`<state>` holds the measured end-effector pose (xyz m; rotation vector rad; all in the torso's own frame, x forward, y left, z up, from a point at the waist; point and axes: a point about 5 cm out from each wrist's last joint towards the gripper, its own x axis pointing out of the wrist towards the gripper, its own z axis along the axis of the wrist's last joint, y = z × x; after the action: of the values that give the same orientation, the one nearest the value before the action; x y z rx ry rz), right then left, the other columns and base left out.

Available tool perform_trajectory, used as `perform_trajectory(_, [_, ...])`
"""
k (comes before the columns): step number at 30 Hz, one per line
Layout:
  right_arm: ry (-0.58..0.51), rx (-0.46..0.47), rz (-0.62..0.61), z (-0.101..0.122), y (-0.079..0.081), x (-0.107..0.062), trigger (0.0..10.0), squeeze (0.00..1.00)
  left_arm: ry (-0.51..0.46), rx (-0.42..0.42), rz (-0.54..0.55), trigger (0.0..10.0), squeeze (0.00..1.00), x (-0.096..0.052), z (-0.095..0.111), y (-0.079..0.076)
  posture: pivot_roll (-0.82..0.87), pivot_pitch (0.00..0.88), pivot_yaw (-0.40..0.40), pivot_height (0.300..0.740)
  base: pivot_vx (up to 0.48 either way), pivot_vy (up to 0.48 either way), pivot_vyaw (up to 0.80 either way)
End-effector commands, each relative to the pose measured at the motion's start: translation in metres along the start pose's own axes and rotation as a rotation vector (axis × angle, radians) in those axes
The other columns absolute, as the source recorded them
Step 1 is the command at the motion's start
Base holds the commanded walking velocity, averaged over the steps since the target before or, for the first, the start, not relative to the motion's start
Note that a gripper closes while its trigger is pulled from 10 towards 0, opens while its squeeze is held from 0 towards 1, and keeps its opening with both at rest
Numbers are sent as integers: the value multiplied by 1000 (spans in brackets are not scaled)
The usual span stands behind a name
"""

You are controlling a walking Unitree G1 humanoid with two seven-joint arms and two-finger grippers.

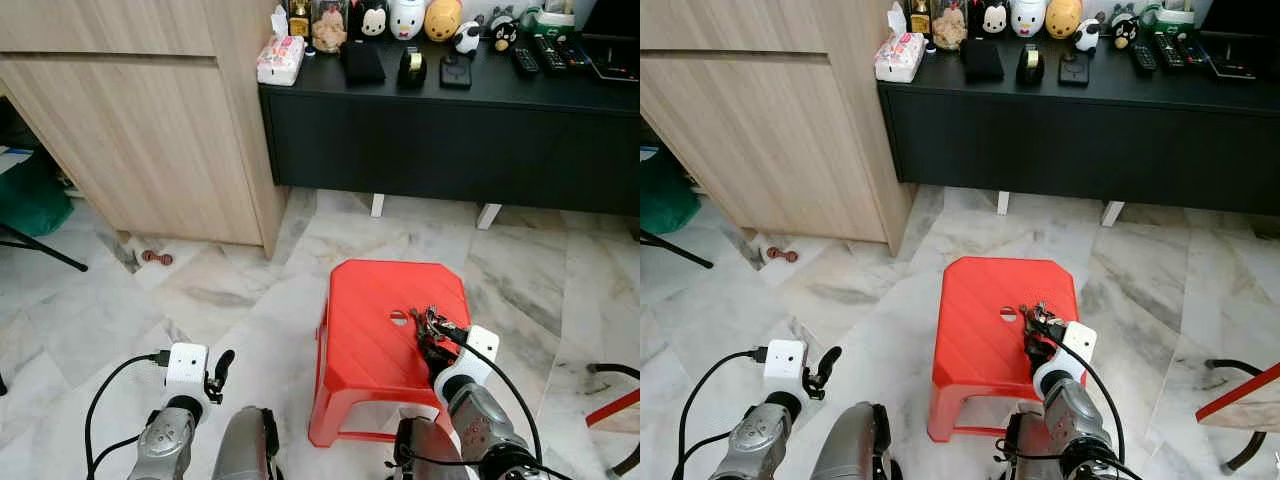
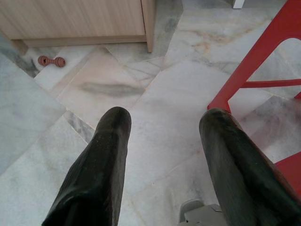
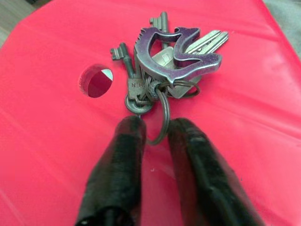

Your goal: Hang keys on a hook

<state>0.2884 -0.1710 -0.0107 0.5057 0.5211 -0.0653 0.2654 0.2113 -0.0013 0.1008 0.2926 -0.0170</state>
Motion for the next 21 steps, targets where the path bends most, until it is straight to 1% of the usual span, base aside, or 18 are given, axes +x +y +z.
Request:
perform_trajectory(1, [28, -9, -8, -6, -1, -1, 0, 0, 13, 36, -8, 10000, 0, -2, -3, 2, 92, 159, 3, 605, 0, 0, 0])
perform_trajectory(14, [28, -12, -20, -8, -2, -2, 0, 0, 21, 42, -15, 10000, 0, -3, -5, 0, 93, 159, 5, 605, 0, 0, 0])
perform_trajectory(20, [20, -13, -23, -7, -4, -2, 0, 0, 21, 46, -17, 10000, 0, -3, -5, 0, 93, 159, 5, 605, 0, 0, 0])
perform_trajectory(21, [2, -22, -27, -5, -5, -2, 0, 0, 22, 46, -16, 10000, 0, -3, -5, 0, 94, 159, 4, 605, 0, 0, 0])
